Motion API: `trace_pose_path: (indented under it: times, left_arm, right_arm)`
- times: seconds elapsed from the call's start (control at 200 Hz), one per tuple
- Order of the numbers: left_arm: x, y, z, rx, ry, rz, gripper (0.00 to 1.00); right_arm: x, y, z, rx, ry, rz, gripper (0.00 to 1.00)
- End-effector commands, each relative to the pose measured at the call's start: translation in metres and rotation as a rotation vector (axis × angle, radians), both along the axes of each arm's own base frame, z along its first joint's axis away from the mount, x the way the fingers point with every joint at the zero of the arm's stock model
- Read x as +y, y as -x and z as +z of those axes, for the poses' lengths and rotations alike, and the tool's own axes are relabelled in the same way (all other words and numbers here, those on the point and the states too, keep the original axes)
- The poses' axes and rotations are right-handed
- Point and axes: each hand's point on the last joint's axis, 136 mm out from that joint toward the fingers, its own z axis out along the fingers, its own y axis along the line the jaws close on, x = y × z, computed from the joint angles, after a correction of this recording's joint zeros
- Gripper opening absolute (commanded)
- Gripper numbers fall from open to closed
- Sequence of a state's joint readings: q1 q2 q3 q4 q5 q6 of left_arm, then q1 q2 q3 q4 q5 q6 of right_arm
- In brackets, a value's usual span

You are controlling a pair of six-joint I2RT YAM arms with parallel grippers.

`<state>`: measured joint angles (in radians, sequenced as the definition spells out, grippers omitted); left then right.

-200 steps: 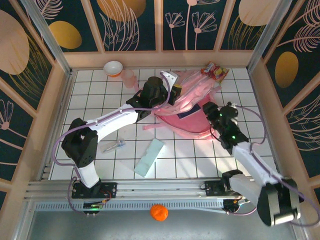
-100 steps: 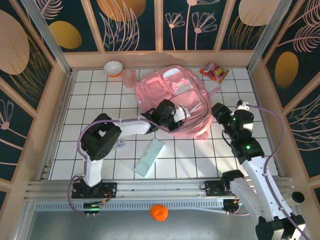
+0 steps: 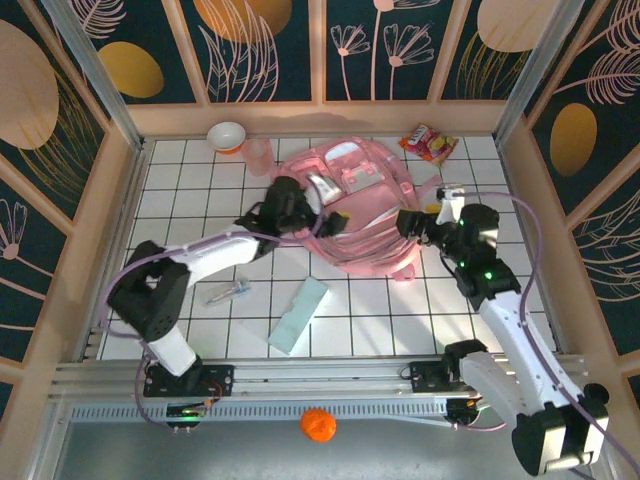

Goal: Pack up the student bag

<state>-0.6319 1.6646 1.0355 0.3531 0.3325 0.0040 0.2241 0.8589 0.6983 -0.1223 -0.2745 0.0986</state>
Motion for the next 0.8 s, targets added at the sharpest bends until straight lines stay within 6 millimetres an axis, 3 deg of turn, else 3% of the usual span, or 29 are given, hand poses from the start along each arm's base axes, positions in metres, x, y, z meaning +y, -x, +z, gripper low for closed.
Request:
trace_pose_path:
  times: [0.0, 0.02, 0.15, 0.29, 0.425, 0.571, 0.691, 0.796]
  left_arm:
    - [0.031, -0.010, 0.030, 0.103, 0.195, 0.099, 0.71]
    - [0.040, -0.010, 0.021, 0.138, 0.203, 0.123, 0.71]
    - [0.091, -0.010, 0.012, 0.222, 0.317, 0.233, 0.70]
    - [0.123, 0.001, -0.005, 0.252, 0.338, 0.328, 0.71]
    - [0.131, 0.011, -0.017, 0.281, 0.365, 0.356, 0.72]
    - [0.134, 0.015, -0.022, 0.298, 0.394, 0.367, 0.71]
    - [0.134, 0.018, -0.024, 0.304, 0.402, 0.365, 0.71]
    - [0.134, 0.018, -0.030, 0.312, 0.390, 0.371, 0.71]
  right_arm:
    - [0.028, 0.010, -0.009, -0.050, 0.249, 0.270, 0.77]
    - [0.030, 0.010, -0.016, -0.046, 0.303, 0.294, 0.77]
    - [0.032, 0.016, -0.066, 0.056, 0.598, 0.442, 0.77]
    - [0.042, 0.028, -0.105, 0.112, 0.837, 0.625, 0.78]
    - [0.051, 0.024, -0.134, 0.020, 1.062, 0.732, 0.79]
    - [0.064, 0.004, -0.138, -0.088, 1.111, 0.756, 0.80]
    - [0.064, 0.007, -0.155, -0.026, 1.141, 0.845, 0.80]
    - [0.054, 0.018, -0.172, 0.061, 1.191, 0.909, 0.79]
